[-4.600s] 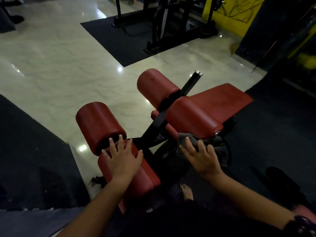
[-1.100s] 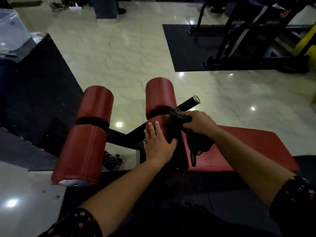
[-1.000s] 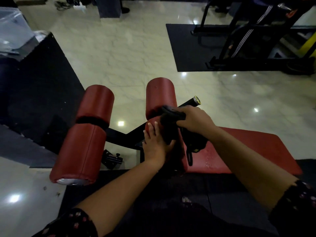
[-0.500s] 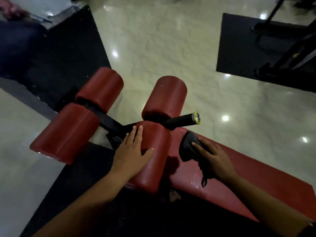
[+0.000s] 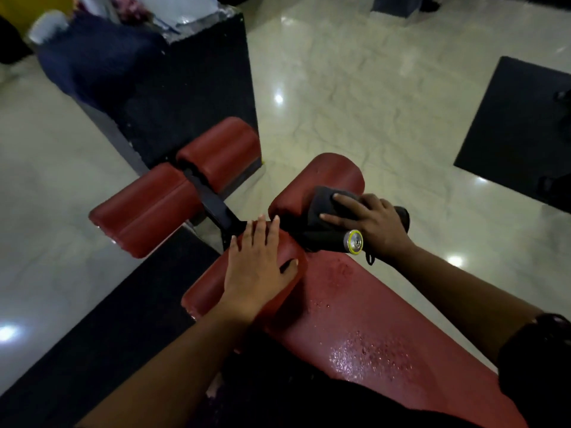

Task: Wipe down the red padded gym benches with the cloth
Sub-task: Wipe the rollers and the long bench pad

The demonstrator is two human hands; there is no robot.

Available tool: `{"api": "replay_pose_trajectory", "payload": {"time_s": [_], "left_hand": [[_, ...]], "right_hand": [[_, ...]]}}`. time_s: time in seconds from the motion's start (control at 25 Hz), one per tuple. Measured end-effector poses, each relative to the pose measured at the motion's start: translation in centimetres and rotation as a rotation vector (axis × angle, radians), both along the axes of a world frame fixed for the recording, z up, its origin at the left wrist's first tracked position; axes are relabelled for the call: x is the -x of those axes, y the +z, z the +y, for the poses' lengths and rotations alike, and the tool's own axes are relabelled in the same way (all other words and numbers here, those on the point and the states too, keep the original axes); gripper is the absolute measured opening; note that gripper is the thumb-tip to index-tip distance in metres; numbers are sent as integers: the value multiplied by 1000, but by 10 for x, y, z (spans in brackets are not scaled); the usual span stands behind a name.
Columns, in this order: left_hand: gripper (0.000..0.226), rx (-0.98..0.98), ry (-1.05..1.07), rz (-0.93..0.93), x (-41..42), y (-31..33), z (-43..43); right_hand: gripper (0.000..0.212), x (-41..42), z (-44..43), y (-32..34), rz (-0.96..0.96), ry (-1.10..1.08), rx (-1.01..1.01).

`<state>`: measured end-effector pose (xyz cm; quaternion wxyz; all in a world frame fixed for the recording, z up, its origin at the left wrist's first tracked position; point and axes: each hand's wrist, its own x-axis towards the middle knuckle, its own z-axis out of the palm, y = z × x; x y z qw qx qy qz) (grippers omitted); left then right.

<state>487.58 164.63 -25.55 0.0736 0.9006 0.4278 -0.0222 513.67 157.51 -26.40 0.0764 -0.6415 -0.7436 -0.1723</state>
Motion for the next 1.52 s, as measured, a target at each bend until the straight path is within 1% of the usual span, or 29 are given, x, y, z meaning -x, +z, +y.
{"api": "replay_pose_trajectory", "payload": {"time_s": [0.08,0.2,0.32,0.4,0.48,0.56,0.6,0.68,0.76,0.88,0.96,1.0,1.08,1.12,1.16,1.2,1.24,1.28,1.32,1.36,1.44,1.48,1.52], "left_hand": [[90,13,10,-17,-2,0,-1],[92,27,24,3,-3,-1,2],[98,12,26,41,-3,-1,3],[95,-17,22,38,-3,-3,1],[95,-42,20,39,-3,-5,1],[96,-50,23,26,-2,-3,2],[97,-48,22,19,-1,-1,2],[100,-16,17,13,0,1,3],[98,29,24,10,1,0,4],[91,5,7,19,0,1,2],[91,7,8,42,-1,2,3],[92,12,4,59,-3,3,5],[92,4,-31,90,-6,5,10],[92,-6,-57,91,-8,5,12],[91,-9,-77,88,-9,4,14],[90,-4,-87,85,-10,3,15],[90,5,-89,84,-11,1,16],[90,10,-84,82,-12,0,16],[90,7,-77,82,-12,-2,16],[92,3,-70,85,-12,-2,15],[94,2,-64,80,-13,-2,13],[92,5,-64,75,-13,-2,13],[90,8,-68,71,-13,-2,14]], "right_hand": [[48,1,23,10,-35,44,25],[57,5,62,38,-133,156,147],[51,32,104,69,-281,229,345],[45,58,129,78,-321,258,410],[40,79,149,80,-317,212,453],[38,81,160,78,-226,50,502],[41,76,158,77,-170,-2,513],[49,57,139,70,-118,-14,487],[56,31,103,55,-55,24,403],[59,1,33,12,128,43,139],[66,-1,-11,-33,241,-39,4],[72,1,-30,-58,276,-95,-20],[101,10,-57,-101,307,-184,46],[113,13,-64,-112,345,-234,70],[113,14,-67,-115,421,-292,29],[103,13,-63,-112,534,-358,-104],[88,10,-56,-103,640,-424,-271],[75,7,-48,-90,700,-462,-398],[68,3,-37,-75,706,-441,-461],[66,0,-25,-62,670,-349,-446],[66,-4,2,-36,504,-125,-264],[68,-4,18,-22,418,-73,-156],[68,-3,35,-4,351,-70,-46]]}}
